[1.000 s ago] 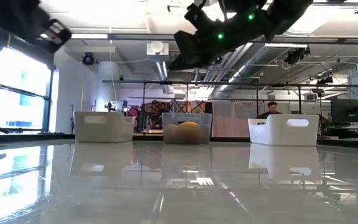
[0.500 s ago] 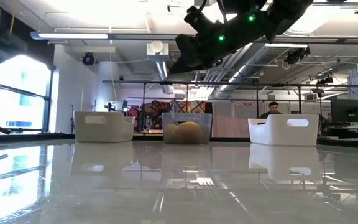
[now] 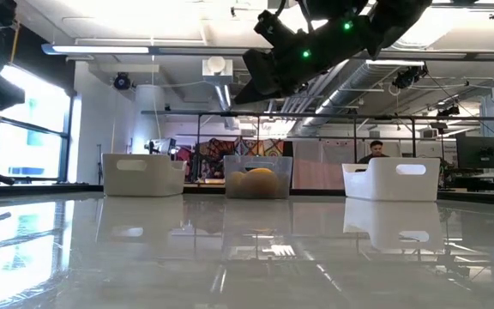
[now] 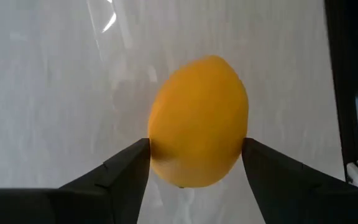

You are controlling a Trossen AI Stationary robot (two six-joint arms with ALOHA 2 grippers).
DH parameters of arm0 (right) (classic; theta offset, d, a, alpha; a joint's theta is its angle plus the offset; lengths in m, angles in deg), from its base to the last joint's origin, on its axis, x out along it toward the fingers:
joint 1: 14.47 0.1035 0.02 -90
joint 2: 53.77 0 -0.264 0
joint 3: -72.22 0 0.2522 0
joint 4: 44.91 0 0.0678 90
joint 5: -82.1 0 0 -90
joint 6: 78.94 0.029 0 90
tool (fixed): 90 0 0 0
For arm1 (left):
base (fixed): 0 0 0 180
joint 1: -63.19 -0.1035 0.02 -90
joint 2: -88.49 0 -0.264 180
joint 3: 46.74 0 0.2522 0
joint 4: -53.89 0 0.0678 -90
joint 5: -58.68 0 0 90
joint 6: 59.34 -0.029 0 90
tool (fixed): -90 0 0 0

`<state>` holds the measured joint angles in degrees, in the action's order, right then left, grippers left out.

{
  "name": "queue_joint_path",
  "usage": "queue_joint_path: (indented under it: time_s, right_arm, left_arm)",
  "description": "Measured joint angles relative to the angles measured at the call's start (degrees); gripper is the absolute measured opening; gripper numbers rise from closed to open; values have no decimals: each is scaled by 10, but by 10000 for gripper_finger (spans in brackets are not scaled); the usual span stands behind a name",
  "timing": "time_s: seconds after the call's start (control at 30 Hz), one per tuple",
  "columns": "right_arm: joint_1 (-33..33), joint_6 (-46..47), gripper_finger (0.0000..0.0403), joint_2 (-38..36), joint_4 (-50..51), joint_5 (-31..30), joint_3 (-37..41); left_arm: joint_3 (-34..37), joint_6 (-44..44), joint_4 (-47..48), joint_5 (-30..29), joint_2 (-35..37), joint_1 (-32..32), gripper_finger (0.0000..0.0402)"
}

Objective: Sort produce into baskets
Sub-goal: Put the lemon into the black bin

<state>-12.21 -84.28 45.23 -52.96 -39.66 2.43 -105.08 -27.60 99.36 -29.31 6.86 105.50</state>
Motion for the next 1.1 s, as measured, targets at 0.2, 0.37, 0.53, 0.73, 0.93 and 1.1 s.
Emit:
queue_joint_path:
  time_s: [0.2,0.37,0.53,0.73,0.93,1.1]
  right_arm:
    - [0,0,0,0,2,0,0]
    - [0,0,0,0,4,0,0]
    - [0,0,0,0,6,0,0]
    - [0,0,0,0,11,0,0]
    - [0,0,0,0,11,0,0]
    - [0,0,0,0,11,0,0]
  left_arm:
    - [0,-25,-25,-8,-11,3,241]
    - [0,-57,-45,-12,-24,2,241]
    - [0,-96,-76,-10,-43,-7,241]
    - [0,-124,-84,-5,-48,-19,241]
    - [0,-137,-77,-8,-45,-22,201]
    - [0,-147,-66,-1,-39,-29,152]
